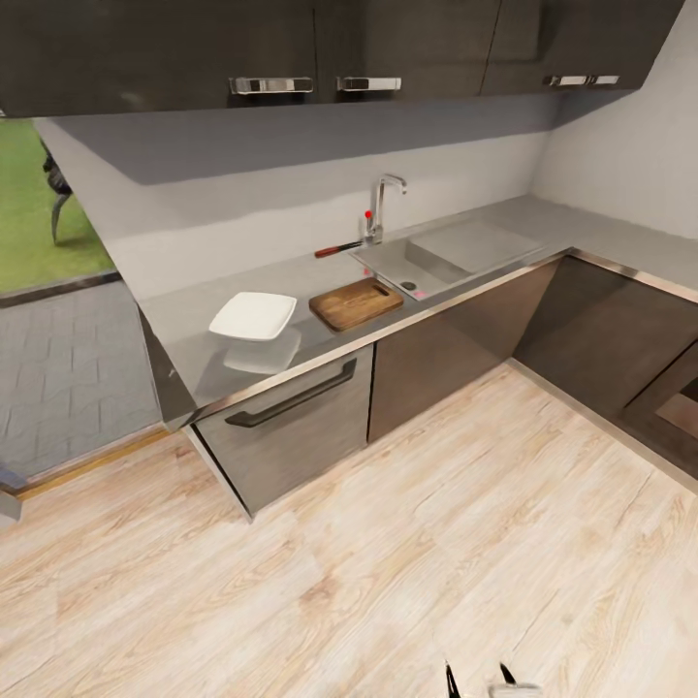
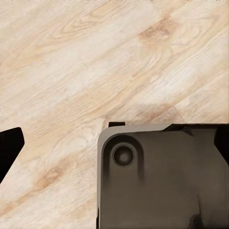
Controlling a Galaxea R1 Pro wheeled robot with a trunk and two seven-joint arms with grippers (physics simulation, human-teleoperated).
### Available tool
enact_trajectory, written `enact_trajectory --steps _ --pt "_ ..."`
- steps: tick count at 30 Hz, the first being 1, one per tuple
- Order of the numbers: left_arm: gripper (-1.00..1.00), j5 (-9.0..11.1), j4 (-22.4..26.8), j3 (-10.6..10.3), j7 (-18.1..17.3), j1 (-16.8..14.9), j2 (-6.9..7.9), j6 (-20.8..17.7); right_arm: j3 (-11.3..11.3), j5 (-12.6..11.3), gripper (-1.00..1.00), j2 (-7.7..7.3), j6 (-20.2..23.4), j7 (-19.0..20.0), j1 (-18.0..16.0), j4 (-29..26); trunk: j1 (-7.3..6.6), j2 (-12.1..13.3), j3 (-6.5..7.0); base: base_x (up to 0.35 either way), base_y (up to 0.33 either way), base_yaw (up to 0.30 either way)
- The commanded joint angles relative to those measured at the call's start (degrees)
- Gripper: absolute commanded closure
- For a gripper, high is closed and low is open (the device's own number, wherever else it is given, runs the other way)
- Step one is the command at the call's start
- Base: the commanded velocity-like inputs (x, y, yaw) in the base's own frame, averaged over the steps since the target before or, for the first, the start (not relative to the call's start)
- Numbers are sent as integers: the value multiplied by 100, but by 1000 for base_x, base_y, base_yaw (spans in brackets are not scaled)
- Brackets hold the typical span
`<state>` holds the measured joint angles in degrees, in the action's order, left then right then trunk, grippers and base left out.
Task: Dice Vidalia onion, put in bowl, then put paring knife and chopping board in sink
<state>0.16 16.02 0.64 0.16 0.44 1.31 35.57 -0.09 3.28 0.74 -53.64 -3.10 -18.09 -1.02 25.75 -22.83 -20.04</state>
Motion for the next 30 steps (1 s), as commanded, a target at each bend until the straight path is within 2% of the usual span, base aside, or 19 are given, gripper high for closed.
enact_trajectory --steps 1,5,20,26,30 --pt "-100 7 13 8 2 1 5 10 -2 35 -100 79 -164 -291 134 3 3 -9 -8 0 0 0" --pt "-100 12 17 14 9 3 29 7 -5 36 -100 120 -226 -406 189 -2 3 -9 -8 0 0 0" --pt "-100 14 15 15 11 6 52 7 -24 37 -100 114 -168 -437 201 -27 3 -9 -8 0 0 0" --pt "-100 27 15 44 26 5 58 -15 -54 33 -100 55 439 -485 201 -134 3 -9 -8 0 0 0" --pt "-100 46 45 54 174 2 66 -45 -57 31 -100 9 724 -774 204 -531 3 -9 -8 0 0 0"
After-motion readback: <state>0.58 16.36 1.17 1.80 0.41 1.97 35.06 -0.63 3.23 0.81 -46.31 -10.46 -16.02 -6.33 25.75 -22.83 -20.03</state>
